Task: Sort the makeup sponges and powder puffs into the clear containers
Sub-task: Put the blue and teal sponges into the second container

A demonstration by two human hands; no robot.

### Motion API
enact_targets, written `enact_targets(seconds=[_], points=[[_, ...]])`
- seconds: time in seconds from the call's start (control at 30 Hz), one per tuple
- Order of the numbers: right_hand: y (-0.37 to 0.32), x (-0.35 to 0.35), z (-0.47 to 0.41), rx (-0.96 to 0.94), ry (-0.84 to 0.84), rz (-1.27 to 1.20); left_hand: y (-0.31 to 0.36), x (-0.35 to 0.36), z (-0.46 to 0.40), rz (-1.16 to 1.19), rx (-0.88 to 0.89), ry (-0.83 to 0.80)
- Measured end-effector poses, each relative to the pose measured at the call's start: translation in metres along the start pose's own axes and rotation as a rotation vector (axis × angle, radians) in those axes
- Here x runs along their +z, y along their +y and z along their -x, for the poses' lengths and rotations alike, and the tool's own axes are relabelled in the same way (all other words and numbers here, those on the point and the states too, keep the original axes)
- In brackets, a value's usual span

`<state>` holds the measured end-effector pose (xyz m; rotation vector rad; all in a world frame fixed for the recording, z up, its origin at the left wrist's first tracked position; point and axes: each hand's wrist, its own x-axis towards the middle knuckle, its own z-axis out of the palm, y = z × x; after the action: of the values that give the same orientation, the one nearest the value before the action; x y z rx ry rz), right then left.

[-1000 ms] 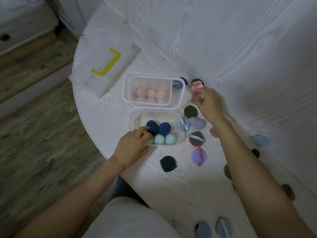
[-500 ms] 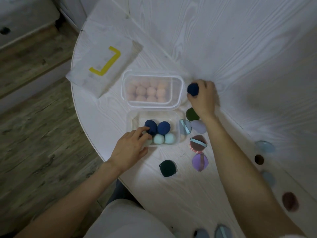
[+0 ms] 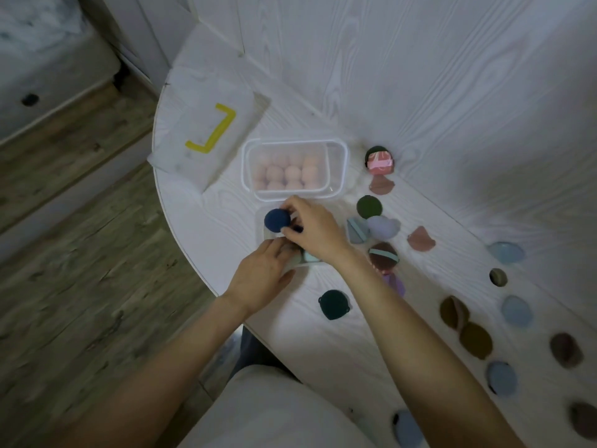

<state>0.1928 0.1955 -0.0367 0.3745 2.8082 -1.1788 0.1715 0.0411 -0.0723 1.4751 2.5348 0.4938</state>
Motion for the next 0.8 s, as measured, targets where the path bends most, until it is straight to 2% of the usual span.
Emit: enact_targets(seconds=[0.13, 0.27, 0.5, 0.63, 0.8], points=[[0.010, 0.014, -0.010, 0.006, -0.092, 0.204, -0.005, 0.002, 0.010, -0.066, 0.061, 0.051], [0.009, 0.015, -0.007, -0.034, -0.122, 0.317, -0.015, 0.002, 0.018, -0.191, 0.007, 0.117], [0.007, 0.019, -0.001, -0.070, -0.112, 0.432, -0.019, 0.003, 0.018, -0.153, 0.018, 0.118], [0.006, 0.019, 0.001, -0.069, -0.153, 0.434, -0.017, 0.001, 0.017, -0.111, -0.010, 0.112], [0.014, 0.011, 0.002, -0.014, -0.199, 0.203, -0.017, -0.005, 0.016, -0.021, -0.004, 0.089]])
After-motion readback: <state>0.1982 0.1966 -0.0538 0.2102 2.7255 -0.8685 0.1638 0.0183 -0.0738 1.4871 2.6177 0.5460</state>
